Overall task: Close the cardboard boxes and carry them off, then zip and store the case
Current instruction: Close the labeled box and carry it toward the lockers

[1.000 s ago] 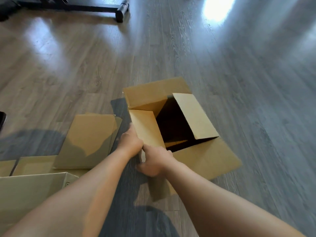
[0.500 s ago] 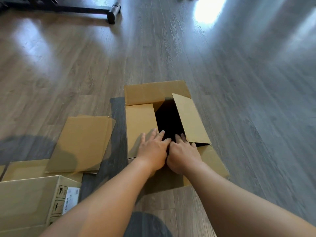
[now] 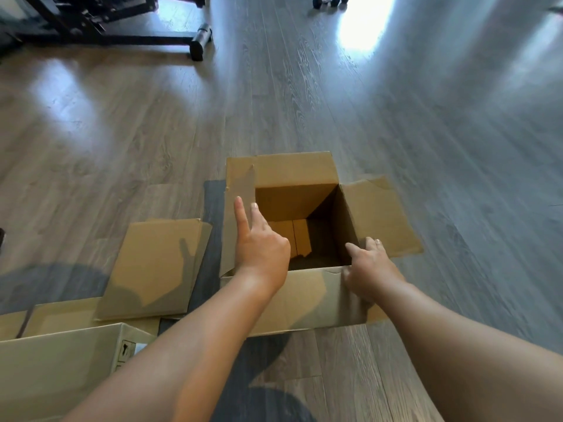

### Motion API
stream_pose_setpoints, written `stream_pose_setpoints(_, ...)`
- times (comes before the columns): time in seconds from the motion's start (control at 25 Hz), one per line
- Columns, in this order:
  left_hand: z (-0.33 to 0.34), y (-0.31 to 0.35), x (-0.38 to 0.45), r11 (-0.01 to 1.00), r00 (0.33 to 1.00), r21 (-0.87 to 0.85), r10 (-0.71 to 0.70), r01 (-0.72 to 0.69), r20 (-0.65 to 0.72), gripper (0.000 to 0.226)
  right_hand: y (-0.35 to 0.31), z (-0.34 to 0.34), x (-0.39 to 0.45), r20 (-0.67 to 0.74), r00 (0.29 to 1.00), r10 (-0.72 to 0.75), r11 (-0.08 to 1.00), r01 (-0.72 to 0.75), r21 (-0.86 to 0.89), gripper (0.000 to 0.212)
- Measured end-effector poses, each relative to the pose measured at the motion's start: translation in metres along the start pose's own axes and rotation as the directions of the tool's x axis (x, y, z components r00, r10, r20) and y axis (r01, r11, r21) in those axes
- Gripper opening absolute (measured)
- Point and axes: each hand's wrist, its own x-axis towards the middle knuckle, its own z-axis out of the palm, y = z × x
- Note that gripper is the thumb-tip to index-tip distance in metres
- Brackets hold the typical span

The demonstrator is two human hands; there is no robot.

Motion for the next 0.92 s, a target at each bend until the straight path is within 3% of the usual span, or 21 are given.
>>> stream_pose_setpoints(0.12,0.007,-0.014,-0.003,0.990,0.983,0.066,-0.131,0.123,0.128,0.024,-0.005,0.008,0.003,0.033,0.999,-0.026,1.000,0.027,-0.004,0.058)
stream_pose_setpoints(0.24,0.035,-0.027,-0.004,0.976,0.933,0.056,-0.218,0.211,0.287,0.058,-0.007,0.012,0.004,0.051,0.998,-0.037,0.998,0.040,-0.055,0.069)
stream_pose_setpoints(0.32,0.060,-0.032,-0.008,0.937,0.868,-0.130,-0.239,0.323,0.434,0.072,-0.006,0.015,0.003,0.061,0.997,-0.047,0.996,0.052,-0.073,0.081)
stream_pose_setpoints(0.4,0.083,-0.032,-0.013,0.822,0.834,-0.382,-0.186,0.422,0.520,0.074,-0.005,0.016,0.002,0.049,0.998,-0.039,0.997,0.042,-0.065,0.092)
stream_pose_setpoints(0.56,0.105,-0.027,-0.015,0.593,0.853,-0.661,-0.087,0.460,0.514,0.094,-0.004,0.022,0.002,-0.037,0.999,0.011,1.000,-0.011,-0.024,0.110)
stream_pose_setpoints(0.64,0.104,-0.023,-0.012,0.591,0.876,-0.704,-0.010,0.394,0.482,0.111,0.005,0.023,0.002,-0.084,0.996,0.043,0.999,-0.043,0.000,0.114)
stream_pose_setpoints(0.72,0.101,-0.014,-0.007,0.604,0.905,-0.733,0.044,0.313,0.423,0.113,0.020,0.018,0.003,-0.105,0.988,0.114,0.993,-0.111,0.030,0.113)
stream_pose_setpoints(0.92,0.089,0.025,0.005,0.544,0.954,-0.804,0.020,0.240,0.299,0.098,0.049,0.001,0.009,-0.125,0.951,0.283,0.959,-0.281,0.039,0.078)
